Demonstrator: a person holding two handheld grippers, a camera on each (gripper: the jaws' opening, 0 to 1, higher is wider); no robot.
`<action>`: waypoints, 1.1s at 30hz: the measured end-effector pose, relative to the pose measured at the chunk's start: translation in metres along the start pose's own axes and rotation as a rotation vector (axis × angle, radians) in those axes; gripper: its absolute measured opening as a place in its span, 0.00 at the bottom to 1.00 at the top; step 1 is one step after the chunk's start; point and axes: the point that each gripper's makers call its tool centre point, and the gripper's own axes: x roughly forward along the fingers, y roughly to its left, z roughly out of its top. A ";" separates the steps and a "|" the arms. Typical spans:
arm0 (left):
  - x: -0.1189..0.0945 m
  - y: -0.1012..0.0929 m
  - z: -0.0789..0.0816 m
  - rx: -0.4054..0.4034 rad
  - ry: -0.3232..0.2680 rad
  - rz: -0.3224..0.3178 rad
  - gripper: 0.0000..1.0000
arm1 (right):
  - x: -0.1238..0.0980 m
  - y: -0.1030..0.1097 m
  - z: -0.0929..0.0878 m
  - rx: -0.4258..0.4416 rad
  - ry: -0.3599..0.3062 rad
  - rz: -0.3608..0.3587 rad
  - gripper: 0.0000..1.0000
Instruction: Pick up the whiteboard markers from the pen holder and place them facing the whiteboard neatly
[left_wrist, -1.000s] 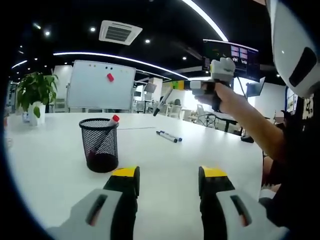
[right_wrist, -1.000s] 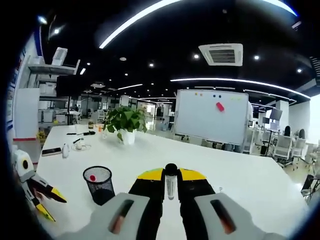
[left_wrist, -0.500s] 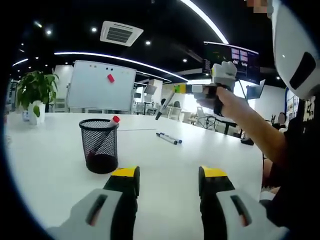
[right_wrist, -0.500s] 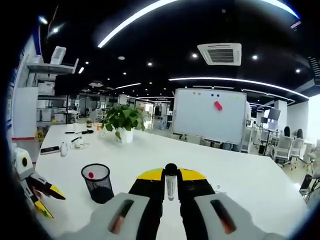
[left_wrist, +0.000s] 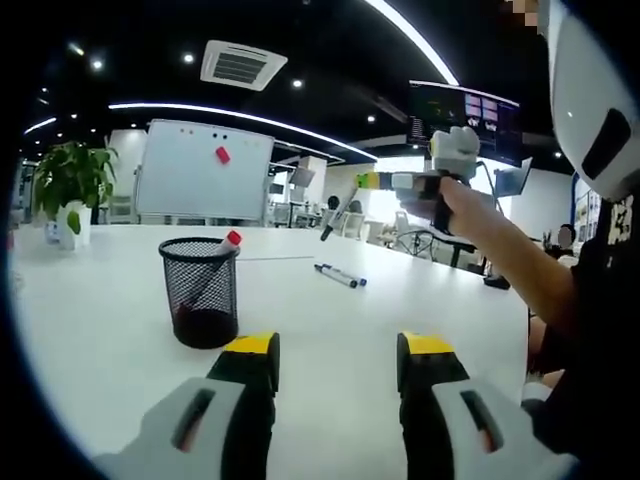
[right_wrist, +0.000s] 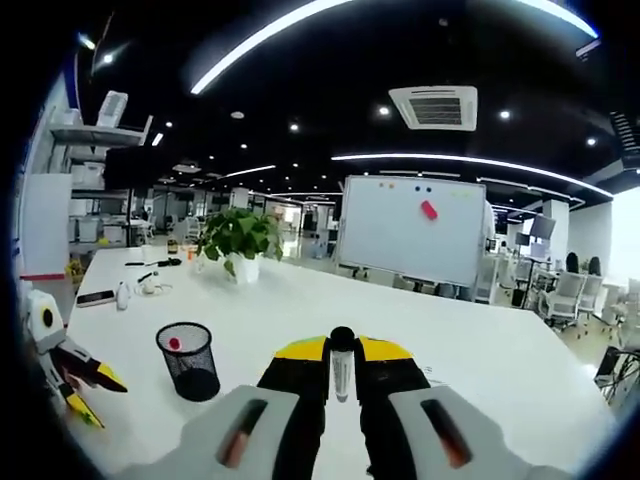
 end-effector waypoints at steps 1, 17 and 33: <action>0.000 -0.001 0.000 0.000 0.000 -0.001 0.48 | 0.000 -0.001 0.000 -0.002 0.000 -0.002 0.13; 0.005 -0.004 0.000 0.002 0.006 -0.010 0.48 | -0.007 -0.018 -0.001 0.002 -0.007 -0.035 0.13; 0.008 -0.005 0.001 0.006 0.013 -0.006 0.48 | -0.010 -0.027 -0.003 0.002 -0.011 -0.055 0.13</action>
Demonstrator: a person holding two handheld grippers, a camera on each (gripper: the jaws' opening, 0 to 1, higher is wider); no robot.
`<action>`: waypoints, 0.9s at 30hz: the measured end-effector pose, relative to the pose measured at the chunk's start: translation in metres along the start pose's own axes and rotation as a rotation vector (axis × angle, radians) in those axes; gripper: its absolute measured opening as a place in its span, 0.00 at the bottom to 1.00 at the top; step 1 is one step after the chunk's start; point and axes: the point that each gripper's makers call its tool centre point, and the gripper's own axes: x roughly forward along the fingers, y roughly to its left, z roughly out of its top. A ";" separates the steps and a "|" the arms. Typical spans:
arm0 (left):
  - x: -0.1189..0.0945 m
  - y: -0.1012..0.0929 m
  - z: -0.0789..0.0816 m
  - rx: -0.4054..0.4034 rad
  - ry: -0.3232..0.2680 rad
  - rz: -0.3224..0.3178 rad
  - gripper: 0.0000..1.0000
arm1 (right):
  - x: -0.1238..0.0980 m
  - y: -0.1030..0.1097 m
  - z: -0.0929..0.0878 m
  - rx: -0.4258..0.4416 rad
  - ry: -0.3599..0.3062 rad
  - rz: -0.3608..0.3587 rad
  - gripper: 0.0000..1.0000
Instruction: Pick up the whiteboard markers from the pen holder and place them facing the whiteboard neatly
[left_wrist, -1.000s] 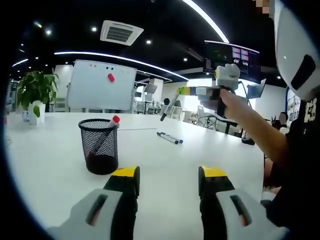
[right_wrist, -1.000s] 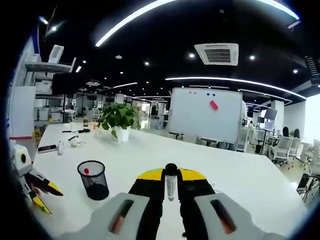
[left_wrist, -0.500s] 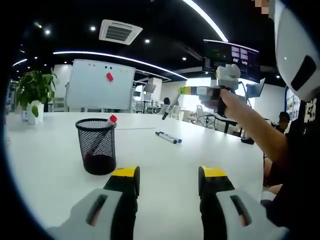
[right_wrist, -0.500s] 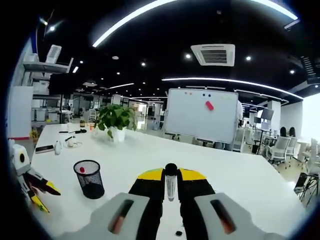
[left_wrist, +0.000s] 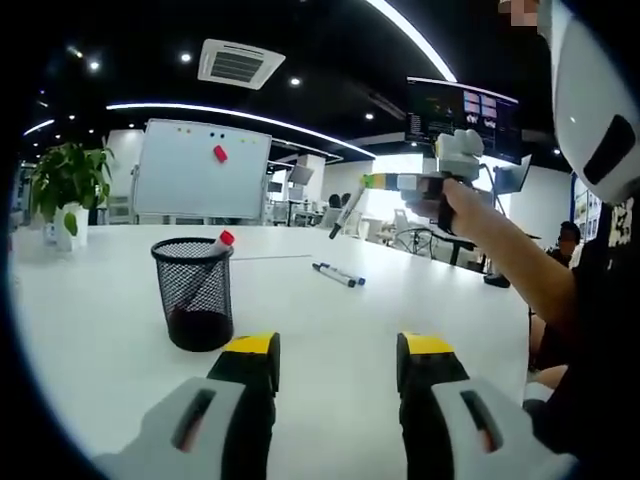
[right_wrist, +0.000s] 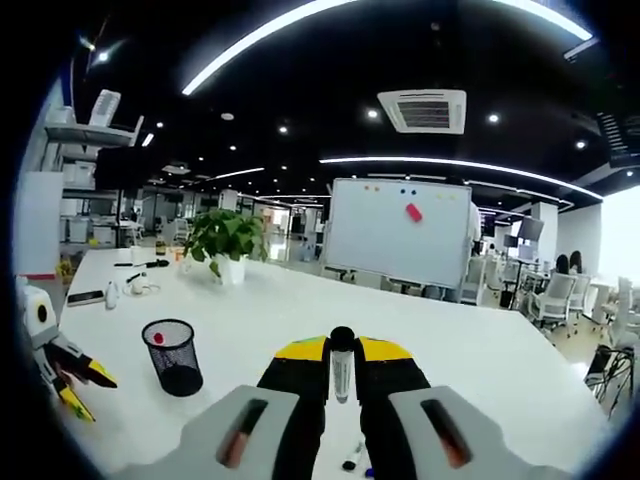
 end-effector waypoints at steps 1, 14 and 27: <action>0.001 0.000 0.000 0.000 0.002 -0.002 0.48 | 0.000 -0.001 -0.001 0.002 0.001 0.000 0.13; 0.000 0.002 0.000 0.002 0.004 0.005 0.48 | 0.002 -0.006 -0.006 0.011 0.001 -0.011 0.13; 0.005 -0.009 -0.003 0.023 0.012 -0.017 0.48 | -0.006 -0.011 -0.008 0.007 -0.003 -0.021 0.13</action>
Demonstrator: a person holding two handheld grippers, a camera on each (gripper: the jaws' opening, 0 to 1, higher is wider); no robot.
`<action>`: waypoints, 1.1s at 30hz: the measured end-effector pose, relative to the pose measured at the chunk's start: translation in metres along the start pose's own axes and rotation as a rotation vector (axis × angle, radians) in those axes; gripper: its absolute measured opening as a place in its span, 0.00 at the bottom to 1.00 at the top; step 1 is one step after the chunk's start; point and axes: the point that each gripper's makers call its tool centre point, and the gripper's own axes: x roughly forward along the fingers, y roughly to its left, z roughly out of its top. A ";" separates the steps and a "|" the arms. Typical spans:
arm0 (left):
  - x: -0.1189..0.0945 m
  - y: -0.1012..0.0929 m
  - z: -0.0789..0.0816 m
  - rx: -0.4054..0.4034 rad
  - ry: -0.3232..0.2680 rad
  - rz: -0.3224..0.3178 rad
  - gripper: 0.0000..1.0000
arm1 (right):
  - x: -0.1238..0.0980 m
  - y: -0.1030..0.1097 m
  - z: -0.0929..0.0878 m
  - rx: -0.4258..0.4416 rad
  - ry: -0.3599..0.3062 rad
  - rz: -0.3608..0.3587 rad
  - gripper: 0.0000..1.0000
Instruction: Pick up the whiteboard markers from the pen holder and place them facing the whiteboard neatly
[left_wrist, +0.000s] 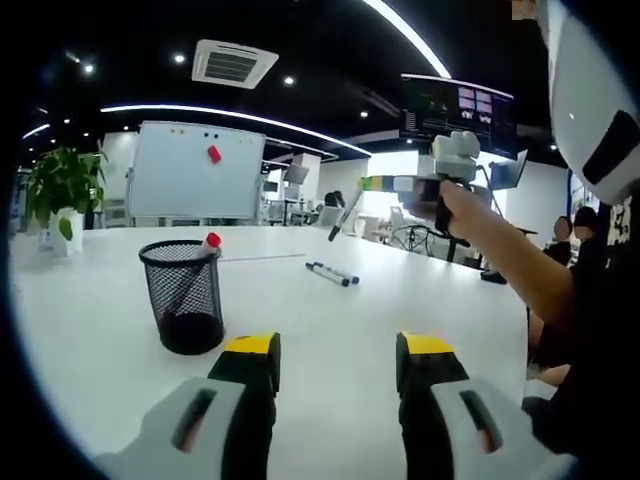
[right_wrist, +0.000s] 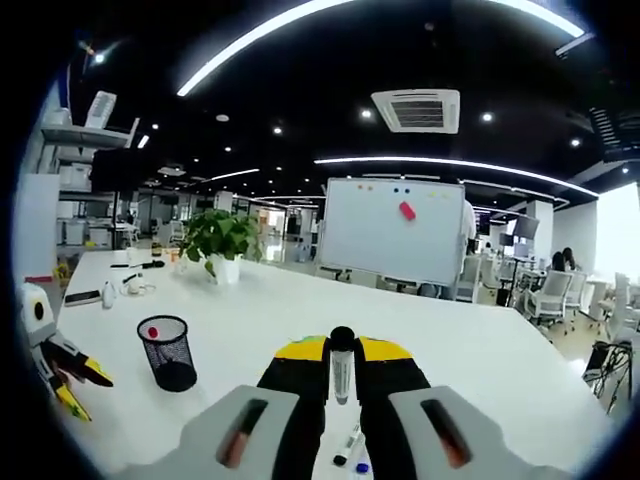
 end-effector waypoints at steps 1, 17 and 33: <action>0.000 -0.001 -0.001 0.001 0.002 -0.003 0.48 | -0.001 -0.001 0.000 0.001 0.000 0.000 0.13; -0.003 -0.003 0.003 0.018 -0.007 -0.009 0.50 | -0.004 0.000 0.001 -0.036 -0.023 -0.001 0.13; -0.006 0.002 0.007 0.017 -0.028 0.017 0.52 | -0.009 -0.025 -0.004 -0.035 -0.019 -0.058 0.13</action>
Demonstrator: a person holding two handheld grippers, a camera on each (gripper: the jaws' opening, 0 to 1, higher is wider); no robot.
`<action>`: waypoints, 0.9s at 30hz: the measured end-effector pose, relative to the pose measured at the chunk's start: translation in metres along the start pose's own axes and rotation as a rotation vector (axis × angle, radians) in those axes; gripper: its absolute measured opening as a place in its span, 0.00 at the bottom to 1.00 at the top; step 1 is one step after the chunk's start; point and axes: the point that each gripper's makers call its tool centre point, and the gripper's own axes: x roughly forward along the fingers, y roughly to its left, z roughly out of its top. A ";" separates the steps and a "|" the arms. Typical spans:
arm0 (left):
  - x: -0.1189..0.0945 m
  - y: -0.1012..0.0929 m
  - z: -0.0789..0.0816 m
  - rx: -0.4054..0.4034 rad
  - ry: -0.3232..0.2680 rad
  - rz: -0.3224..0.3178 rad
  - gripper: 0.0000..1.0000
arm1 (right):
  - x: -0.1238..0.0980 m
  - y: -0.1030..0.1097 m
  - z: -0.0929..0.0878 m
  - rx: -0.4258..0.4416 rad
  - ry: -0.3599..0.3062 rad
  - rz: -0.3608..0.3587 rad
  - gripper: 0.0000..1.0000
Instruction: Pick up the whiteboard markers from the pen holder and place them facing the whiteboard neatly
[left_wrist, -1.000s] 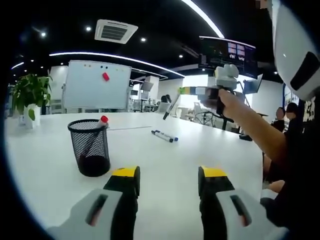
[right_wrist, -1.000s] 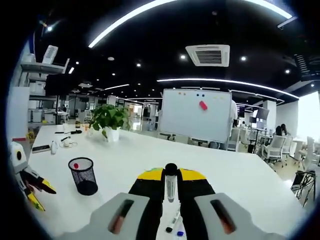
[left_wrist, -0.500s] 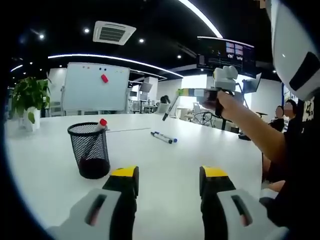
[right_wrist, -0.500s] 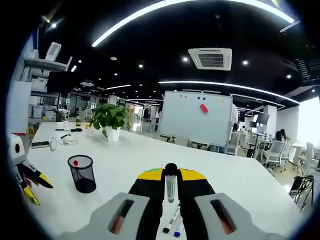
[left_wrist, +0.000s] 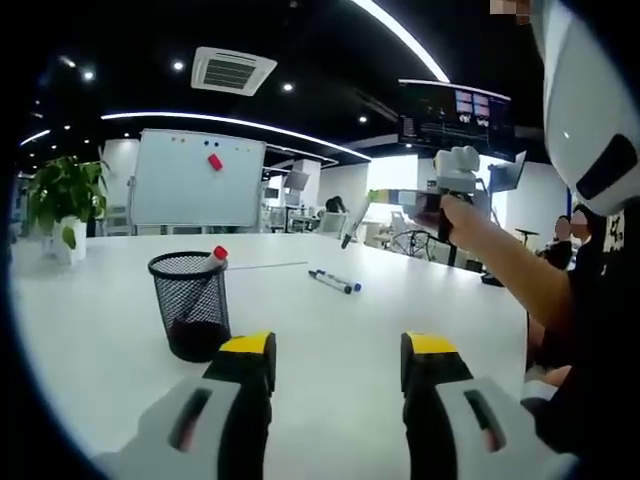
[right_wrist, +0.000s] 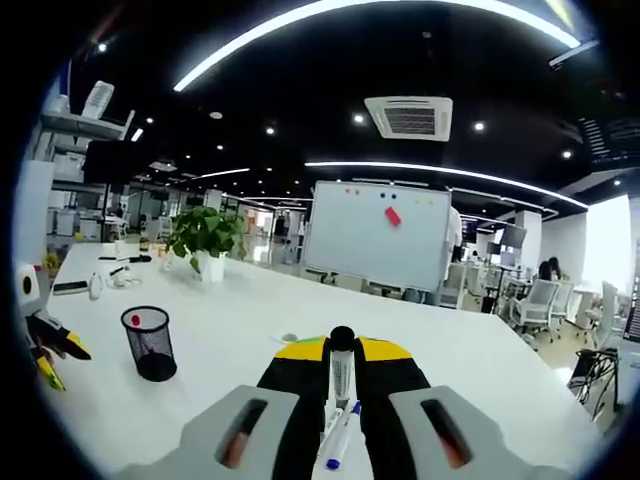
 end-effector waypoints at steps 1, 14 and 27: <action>0.000 0.000 0.000 0.000 0.000 0.002 0.52 | 0.000 -0.002 -0.001 0.001 -0.001 -0.003 0.13; -0.006 0.004 0.004 -0.009 -0.012 0.028 0.52 | 0.000 -0.011 -0.008 0.015 -0.002 -0.025 0.13; -0.003 0.003 0.006 0.007 -0.010 0.014 0.52 | 0.003 -0.021 -0.018 0.027 -0.011 -0.061 0.13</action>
